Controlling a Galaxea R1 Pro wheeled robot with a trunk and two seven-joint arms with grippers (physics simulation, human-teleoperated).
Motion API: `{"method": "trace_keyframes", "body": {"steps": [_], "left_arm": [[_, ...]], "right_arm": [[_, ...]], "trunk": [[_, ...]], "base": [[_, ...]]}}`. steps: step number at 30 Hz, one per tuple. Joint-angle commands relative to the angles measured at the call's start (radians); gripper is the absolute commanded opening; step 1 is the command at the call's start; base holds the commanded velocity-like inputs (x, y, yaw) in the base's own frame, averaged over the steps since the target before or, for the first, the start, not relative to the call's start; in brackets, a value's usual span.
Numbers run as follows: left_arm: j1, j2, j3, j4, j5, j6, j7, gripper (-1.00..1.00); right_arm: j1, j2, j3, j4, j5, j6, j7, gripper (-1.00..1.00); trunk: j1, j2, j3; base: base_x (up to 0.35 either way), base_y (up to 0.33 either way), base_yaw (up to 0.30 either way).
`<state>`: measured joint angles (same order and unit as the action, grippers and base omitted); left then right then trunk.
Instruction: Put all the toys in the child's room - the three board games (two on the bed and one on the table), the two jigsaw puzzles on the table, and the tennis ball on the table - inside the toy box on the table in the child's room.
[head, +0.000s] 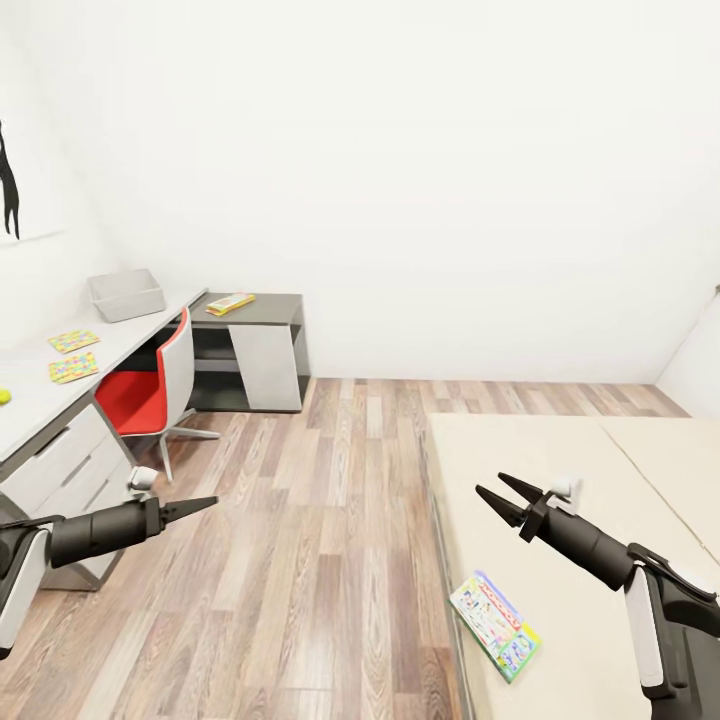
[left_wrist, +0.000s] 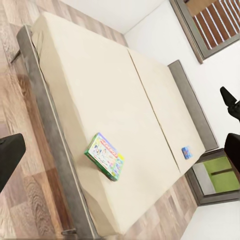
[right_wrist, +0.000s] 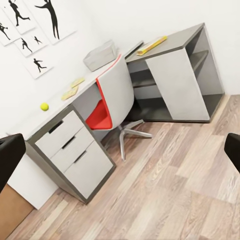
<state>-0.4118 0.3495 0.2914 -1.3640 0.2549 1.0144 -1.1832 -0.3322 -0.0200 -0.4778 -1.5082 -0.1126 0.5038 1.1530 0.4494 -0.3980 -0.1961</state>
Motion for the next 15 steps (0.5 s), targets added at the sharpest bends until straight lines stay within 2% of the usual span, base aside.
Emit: {"method": "trace_keyframes", "body": {"steps": [1,6,15], "left_arm": [[-0.001,0.000,0.000,0.000,0.001,0.006,-0.002,1.00],[-0.001,0.000,0.000,0.000,0.001,0.006,-0.002,1.00],[-0.001,0.000,0.001,0.000,0.001,0.006,-0.002,1.00]], "right_arm": [[-0.001,0.000,-0.001,-0.001,-0.004,0.009,0.002,1.00],[-0.001,0.000,-0.001,-0.001,-0.004,0.009,0.002,1.00],[-0.001,0.000,-0.001,0.000,-0.004,0.009,0.002,1.00]], "trunk": [[0.001,-0.002,-0.002],[0.001,-0.002,-0.002],[0.001,-0.002,-0.002]], "base": [[0.007,0.249,0.000],[0.094,0.257,0.000],[0.167,0.260,0.000]]}}
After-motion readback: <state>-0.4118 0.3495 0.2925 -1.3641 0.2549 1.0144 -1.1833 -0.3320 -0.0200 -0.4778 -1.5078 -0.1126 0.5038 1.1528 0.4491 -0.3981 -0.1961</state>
